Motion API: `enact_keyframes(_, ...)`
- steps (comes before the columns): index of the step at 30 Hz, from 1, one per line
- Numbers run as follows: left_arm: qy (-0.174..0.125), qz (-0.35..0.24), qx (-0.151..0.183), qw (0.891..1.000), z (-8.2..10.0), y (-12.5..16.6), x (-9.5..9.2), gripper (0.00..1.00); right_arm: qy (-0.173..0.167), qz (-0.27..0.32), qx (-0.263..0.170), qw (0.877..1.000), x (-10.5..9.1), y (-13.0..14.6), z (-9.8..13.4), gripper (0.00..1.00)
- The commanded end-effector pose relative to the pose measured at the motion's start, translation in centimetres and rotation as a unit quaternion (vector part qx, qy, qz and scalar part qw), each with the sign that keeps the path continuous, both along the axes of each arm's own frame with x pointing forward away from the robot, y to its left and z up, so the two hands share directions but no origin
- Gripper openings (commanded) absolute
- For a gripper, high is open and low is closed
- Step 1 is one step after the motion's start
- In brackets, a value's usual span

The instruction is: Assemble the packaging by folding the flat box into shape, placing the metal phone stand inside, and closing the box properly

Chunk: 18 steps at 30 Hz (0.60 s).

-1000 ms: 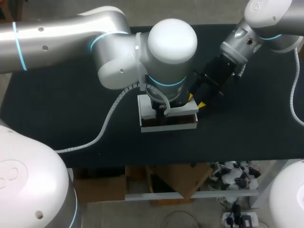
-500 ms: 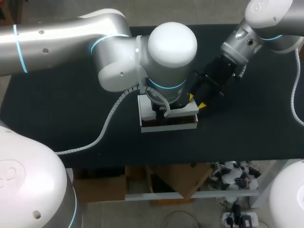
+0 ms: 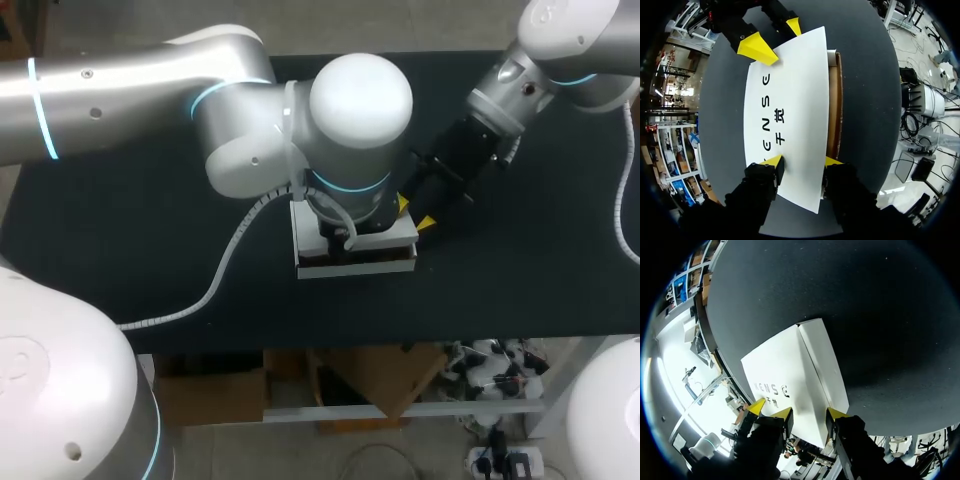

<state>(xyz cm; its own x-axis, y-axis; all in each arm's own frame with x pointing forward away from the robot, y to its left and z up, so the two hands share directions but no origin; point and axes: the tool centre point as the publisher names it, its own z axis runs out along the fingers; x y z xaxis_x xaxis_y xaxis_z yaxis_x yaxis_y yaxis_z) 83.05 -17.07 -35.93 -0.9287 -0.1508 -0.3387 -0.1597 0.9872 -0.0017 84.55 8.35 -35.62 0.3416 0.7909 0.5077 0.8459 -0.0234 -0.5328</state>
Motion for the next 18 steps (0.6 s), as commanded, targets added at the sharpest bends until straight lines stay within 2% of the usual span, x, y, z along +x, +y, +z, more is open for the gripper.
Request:
enact_keyframes(1, -0.001, -0.001, 0.003, 1.000, -0.81, -0.33, -0.37, 0.44, -0.001, -0.001, 0.001, 1.000, -0.07, -0.03, 0.00, 0.44)
enact_keyframes(18, 0.002, -0.008, 0.012, 1.000, -1.55, -0.55, -0.49, 0.44, -0.003, -0.003, -0.001, 1.000, -0.12, -0.24, 0.25, 0.44)
